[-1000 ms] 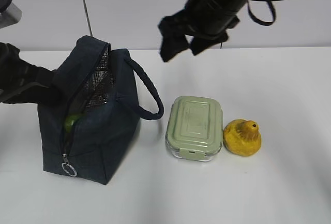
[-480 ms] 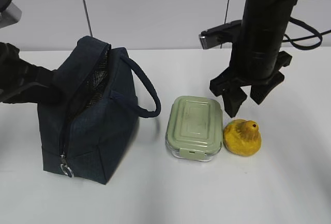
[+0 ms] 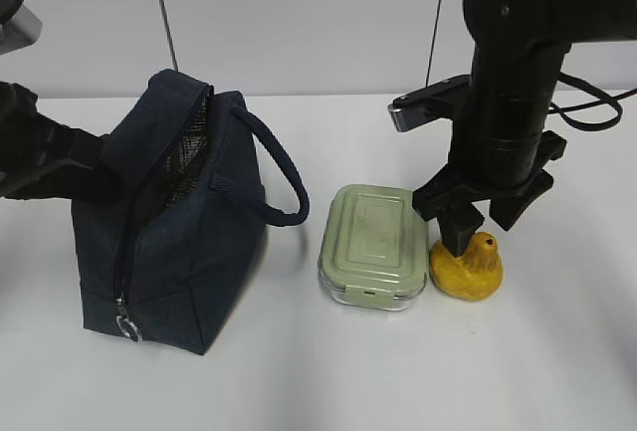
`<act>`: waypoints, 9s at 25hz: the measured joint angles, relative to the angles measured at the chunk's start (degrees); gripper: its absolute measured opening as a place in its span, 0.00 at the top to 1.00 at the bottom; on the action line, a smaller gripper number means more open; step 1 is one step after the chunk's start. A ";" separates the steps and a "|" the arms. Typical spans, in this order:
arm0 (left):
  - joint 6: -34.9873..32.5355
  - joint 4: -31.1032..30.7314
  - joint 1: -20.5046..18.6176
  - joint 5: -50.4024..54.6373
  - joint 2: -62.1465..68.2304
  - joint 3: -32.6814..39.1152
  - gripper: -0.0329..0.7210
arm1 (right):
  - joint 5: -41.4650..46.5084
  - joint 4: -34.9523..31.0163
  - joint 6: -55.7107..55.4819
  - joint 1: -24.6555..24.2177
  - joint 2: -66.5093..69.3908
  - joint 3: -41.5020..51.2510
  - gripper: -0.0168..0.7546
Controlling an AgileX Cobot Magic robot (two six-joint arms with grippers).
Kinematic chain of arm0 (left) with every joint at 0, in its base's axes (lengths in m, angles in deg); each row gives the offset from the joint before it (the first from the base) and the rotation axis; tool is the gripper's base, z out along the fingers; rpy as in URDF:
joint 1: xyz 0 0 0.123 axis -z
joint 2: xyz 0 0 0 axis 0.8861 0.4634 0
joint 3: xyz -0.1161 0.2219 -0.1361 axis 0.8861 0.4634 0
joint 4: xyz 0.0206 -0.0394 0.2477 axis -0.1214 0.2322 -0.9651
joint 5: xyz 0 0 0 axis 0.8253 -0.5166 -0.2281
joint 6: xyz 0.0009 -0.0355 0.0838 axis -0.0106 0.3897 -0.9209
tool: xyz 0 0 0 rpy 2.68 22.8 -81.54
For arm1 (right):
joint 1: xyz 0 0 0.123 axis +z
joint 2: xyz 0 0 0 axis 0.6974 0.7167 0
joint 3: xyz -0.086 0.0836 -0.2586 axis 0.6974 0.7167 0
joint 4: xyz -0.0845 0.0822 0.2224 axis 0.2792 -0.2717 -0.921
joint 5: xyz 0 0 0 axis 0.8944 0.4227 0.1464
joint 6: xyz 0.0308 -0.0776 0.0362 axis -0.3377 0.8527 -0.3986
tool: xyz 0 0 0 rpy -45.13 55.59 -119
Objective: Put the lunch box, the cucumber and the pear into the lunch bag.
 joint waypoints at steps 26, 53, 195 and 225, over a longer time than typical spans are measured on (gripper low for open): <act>0.00 -0.22 0.00 0.00 0.00 0.00 0.95 | -1.83 1.75 -0.23 -0.13 2.28 0.27 0.68; 0.00 -0.83 0.00 0.00 0.00 0.00 0.95 | -8.05 -31.66 16.35 8.86 -8.12 -22.61 0.68; 0.00 -1.97 0.00 0.07 0.00 0.00 0.96 | -5.07 -85.40 65.49 -19.56 -13.79 13.30 0.51; 0.00 -2.02 0.00 -0.47 0.00 0.00 0.96 | -31.76 -51.66 25.19 7.09 -0.76 -0.12 0.51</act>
